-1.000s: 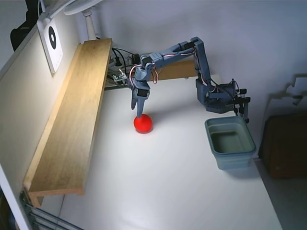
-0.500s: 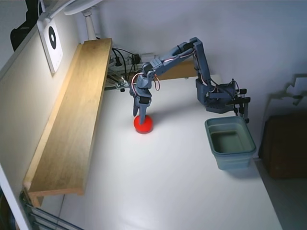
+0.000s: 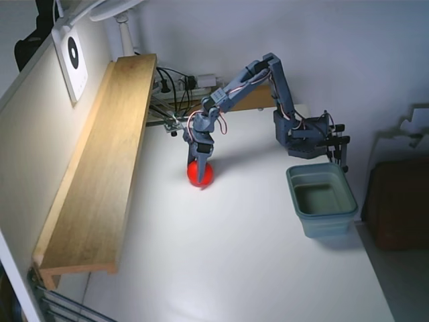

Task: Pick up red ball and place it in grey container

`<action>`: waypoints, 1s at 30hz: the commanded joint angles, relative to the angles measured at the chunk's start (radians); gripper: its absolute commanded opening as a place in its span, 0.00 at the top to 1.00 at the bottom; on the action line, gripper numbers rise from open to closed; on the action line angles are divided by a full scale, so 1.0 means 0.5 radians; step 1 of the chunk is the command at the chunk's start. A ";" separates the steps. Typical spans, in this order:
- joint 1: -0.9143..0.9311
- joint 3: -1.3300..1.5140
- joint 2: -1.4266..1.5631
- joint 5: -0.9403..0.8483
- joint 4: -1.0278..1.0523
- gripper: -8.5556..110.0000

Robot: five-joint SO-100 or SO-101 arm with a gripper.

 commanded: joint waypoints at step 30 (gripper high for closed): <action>0.035 0.022 0.020 0.003 -0.015 0.73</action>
